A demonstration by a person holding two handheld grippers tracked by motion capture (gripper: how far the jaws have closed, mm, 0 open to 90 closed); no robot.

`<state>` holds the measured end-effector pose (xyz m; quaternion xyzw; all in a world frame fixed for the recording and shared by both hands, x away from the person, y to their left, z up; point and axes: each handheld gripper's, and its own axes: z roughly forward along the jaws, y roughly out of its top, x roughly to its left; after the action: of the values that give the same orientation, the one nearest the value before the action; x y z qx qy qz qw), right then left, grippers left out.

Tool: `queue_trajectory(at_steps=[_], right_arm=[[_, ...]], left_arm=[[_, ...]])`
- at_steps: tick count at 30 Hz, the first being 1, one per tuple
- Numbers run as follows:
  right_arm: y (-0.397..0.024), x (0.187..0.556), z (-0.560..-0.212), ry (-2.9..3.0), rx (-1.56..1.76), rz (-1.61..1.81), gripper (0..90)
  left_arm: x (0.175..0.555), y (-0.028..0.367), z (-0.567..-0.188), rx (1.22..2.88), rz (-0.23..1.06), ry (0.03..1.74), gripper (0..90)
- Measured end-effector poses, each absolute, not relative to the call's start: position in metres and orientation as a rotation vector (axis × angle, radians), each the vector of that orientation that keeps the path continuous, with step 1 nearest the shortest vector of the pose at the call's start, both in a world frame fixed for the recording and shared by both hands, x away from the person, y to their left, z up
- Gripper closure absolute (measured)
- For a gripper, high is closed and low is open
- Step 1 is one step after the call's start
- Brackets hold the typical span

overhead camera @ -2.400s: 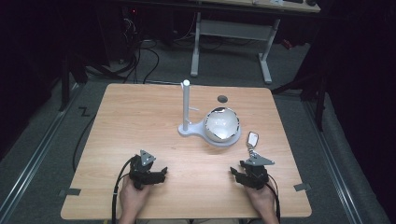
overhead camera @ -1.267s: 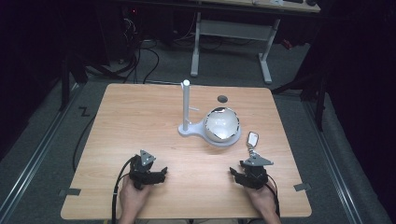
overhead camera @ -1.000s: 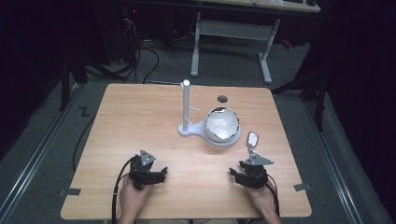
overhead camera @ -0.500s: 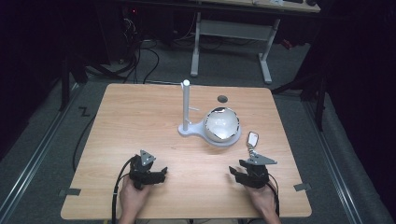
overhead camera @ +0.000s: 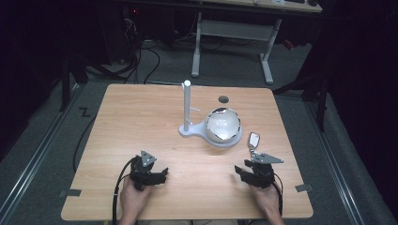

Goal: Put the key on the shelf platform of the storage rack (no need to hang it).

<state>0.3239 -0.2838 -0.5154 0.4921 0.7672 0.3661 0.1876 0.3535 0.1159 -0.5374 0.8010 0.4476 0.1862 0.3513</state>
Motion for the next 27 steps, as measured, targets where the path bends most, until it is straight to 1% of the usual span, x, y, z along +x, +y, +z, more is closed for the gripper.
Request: queue_trajectory(at_steps=[15,27], right_arm=[[-0.302,0.325,-0.502,2.084,1.428,1.035,50.7],[-0.329,0.326,-0.498,1.967,1.5,1.002,54.3]], left_arm=[[0.354,0.116,-0.537,2.073,0.482,1.159,15.5],[0.353,0.116,-0.537,2.073,0.482,1.16,15.5]])
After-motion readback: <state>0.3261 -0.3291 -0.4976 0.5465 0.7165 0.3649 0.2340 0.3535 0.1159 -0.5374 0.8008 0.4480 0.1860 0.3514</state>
